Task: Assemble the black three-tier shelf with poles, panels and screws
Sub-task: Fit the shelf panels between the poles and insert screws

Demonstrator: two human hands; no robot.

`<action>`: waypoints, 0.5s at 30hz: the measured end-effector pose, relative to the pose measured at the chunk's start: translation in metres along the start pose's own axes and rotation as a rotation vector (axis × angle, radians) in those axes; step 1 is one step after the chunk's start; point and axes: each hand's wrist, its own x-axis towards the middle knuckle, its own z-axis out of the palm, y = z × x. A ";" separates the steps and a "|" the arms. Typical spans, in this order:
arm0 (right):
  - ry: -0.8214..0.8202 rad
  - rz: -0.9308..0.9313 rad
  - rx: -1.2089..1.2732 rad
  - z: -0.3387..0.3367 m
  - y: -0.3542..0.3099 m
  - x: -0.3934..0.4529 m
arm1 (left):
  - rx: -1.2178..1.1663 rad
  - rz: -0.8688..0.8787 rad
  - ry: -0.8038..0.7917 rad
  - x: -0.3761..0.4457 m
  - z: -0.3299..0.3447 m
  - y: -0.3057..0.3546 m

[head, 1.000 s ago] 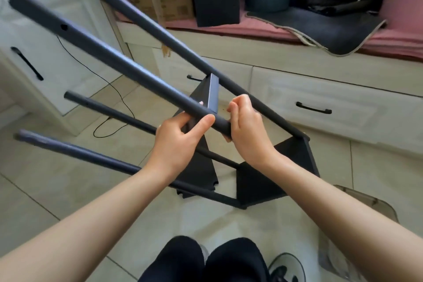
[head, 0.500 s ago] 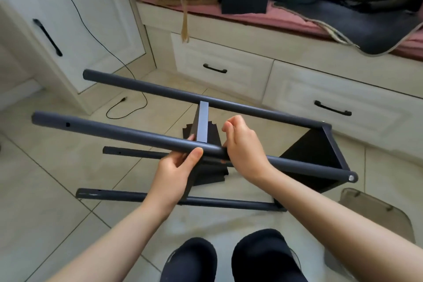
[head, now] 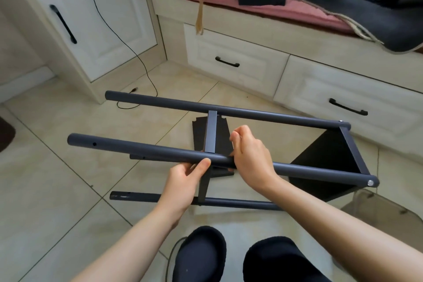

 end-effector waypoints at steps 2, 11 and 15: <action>-0.013 0.008 -0.006 -0.001 -0.001 0.000 | 0.091 0.016 0.042 -0.001 -0.001 0.005; -0.091 -0.008 -0.037 0.008 -0.005 -0.019 | 1.153 0.275 0.282 -0.019 -0.031 0.023; -0.132 -0.018 -0.040 0.012 -0.005 -0.026 | 1.320 0.521 0.249 -0.019 -0.045 0.031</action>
